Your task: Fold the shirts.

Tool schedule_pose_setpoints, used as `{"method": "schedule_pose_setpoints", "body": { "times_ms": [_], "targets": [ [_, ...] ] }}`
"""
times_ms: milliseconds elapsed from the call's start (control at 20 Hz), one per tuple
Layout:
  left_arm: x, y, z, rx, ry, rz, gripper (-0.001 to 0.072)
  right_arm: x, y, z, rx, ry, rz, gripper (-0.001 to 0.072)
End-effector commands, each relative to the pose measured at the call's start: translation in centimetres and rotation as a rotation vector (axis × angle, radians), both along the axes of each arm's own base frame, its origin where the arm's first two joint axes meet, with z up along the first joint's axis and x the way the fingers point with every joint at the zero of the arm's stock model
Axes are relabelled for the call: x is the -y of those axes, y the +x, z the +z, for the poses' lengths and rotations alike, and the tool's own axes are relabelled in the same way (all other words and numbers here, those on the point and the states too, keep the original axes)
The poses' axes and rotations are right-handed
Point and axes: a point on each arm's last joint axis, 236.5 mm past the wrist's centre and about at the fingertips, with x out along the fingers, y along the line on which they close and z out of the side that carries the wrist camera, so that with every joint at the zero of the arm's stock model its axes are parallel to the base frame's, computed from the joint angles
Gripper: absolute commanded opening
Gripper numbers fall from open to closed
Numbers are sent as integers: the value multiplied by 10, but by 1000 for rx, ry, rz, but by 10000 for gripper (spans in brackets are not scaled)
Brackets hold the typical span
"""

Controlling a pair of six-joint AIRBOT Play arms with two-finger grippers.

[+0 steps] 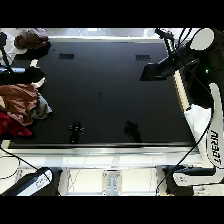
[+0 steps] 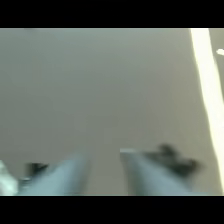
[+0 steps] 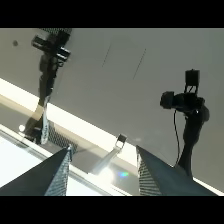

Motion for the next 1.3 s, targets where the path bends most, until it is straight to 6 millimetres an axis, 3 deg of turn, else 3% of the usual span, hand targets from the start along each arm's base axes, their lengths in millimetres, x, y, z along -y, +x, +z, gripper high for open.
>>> {"method": "schedule_pose_setpoints", "body": {
  "times_ms": [0, 100, 200, 400, 450, 600, 700, 800, 1000, 1150, 1250],
  "targets": [
    [-113, 0, -20, -61, 382, 207, 600, -2, 8, 3, 31, 11, -11, 450],
    [-198, -32, -32, -182, 501, 469, 600, -3, 14, 6, 58, 20, -21, 450],
    [-254, -67, -54, -271, 430, 699, 600, -5, 24, 11, 101, 37, -38, 449],
    [-337, -133, -100, -394, 289, 1018, 600, -7, 38, 18, 157, 59, -60, 450],
    [-349, -145, -111, -410, 238, 1088, 600, -7, 38, 18, 158, 59, -60, 450],
    [-362, -163, -152, -452, 33, 1195, 600, -7, 38, 19, 157, 60, -60, 449],
    [-361, -164, -181, -491, -67, 1215, 600, -7, 38, 19, 157, 61, -60, 450],
    [-365, -152, -200, -477, -104, 1212, 600, -10, 37, 20, 156, 73, -59, 450],
    [-370, -103, -200, -296, -208, 1174, 600, -15, 38, 23, 140, 115, -98, 449],
    [-370, -89, -197, -242, -265, 1180, 605, -15, 38, 23, 139, 115, -98, 449],
    [-365, -86, -200, -248, -286, 1164, 718, -15, 39, 24, 141, 116, -99, 449]
  ]
}}
